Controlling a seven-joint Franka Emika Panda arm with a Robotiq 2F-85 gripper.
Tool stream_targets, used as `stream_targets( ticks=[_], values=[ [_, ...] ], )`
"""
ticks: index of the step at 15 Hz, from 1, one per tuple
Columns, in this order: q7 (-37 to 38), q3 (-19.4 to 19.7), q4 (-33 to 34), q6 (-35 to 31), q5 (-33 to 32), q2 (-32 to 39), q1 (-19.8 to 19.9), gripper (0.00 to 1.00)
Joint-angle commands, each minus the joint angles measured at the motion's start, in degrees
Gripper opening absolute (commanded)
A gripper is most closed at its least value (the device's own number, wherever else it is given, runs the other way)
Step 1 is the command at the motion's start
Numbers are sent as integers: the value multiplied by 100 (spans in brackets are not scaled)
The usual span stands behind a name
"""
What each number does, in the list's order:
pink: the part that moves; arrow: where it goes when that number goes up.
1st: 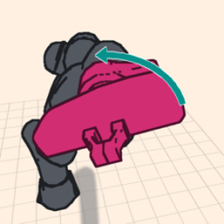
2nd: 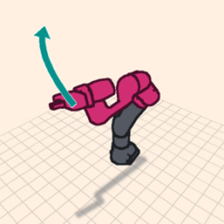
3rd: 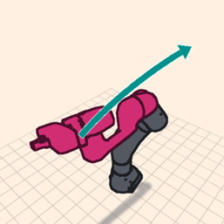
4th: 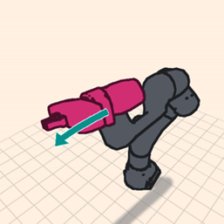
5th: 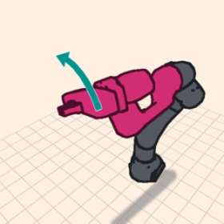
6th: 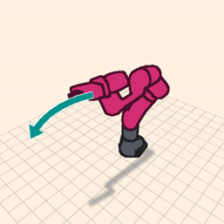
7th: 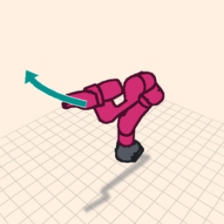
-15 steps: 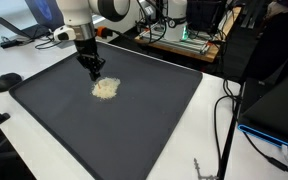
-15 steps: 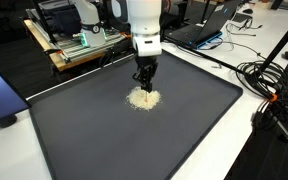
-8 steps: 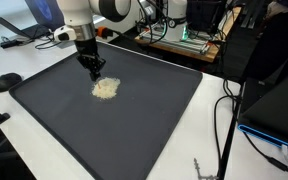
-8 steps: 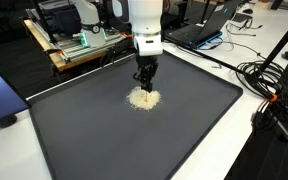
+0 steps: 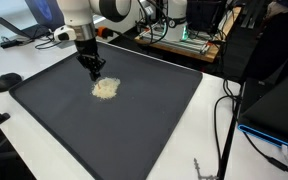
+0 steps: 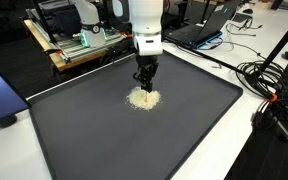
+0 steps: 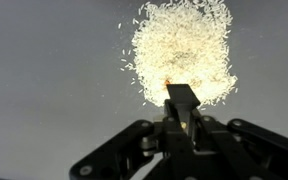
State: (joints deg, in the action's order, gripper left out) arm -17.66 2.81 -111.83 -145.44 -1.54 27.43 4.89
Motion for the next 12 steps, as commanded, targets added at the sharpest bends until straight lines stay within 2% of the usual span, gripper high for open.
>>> stream_targets(
  ticks=[1,12],
  values=[
    [158,-13,-29,115,-156,-143,45,3],
    [228,52,-240,253,-285,-686,-25,3]
  ],
)
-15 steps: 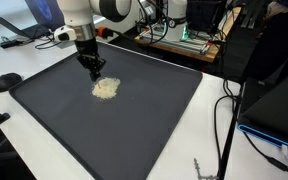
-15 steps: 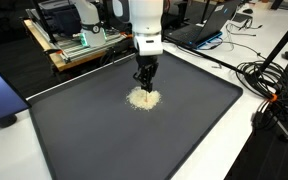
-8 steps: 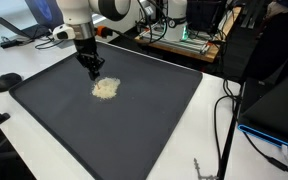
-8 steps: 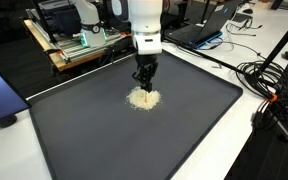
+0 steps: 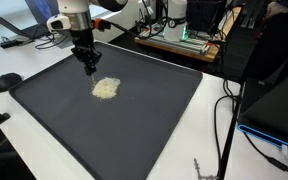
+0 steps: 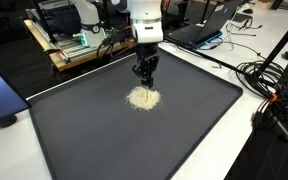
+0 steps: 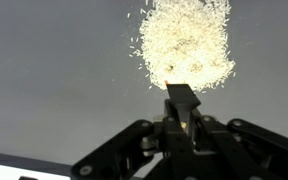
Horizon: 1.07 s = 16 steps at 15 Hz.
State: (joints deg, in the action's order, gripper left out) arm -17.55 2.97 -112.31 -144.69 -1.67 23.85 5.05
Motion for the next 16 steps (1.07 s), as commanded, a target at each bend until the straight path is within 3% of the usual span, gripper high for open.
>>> stream_targets(
  ticks=[1,5,16],
  values=[
    [225,50,-193,257,-348,-403,-66,3],
    [-9,-58,47,869,-265,-598,25,3],
    [-1817,-245,1583,2740,1524,166,984,3]
  ],
)
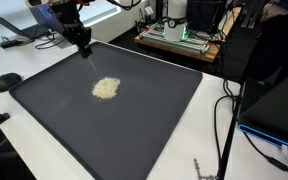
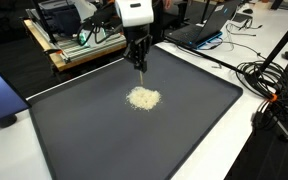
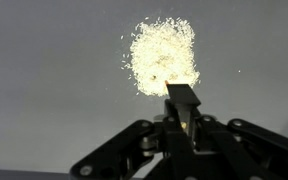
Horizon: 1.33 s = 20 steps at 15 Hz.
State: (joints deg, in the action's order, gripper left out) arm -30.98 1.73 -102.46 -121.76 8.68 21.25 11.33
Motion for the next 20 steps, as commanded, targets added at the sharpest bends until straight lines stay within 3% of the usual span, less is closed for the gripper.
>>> stream_targets(
  ticks=[1,8,20],
  values=[
    [-650,-138,771,571,709,553,497,3],
    [-1269,-252,1934,1380,1863,1569,1245,3],
    [-1183,-569,3404,2300,2577,3172,1800,3]
  ],
)
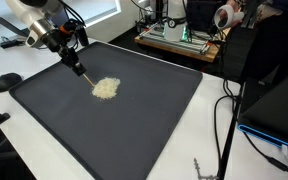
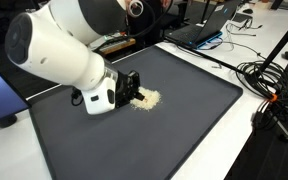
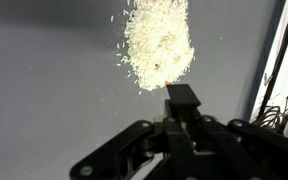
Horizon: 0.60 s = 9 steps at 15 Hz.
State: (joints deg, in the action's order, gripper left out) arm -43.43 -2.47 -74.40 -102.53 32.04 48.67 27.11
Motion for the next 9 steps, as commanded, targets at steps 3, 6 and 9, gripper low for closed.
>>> stream_targets(
  ticks=[3,6,9],
  values=[
    [123,-223,922,651,475,723,375,3],
    [180,-219,1176,794,634,947,436,3],
    [239,-225,1401,898,729,1146,474,3]
  ],
)
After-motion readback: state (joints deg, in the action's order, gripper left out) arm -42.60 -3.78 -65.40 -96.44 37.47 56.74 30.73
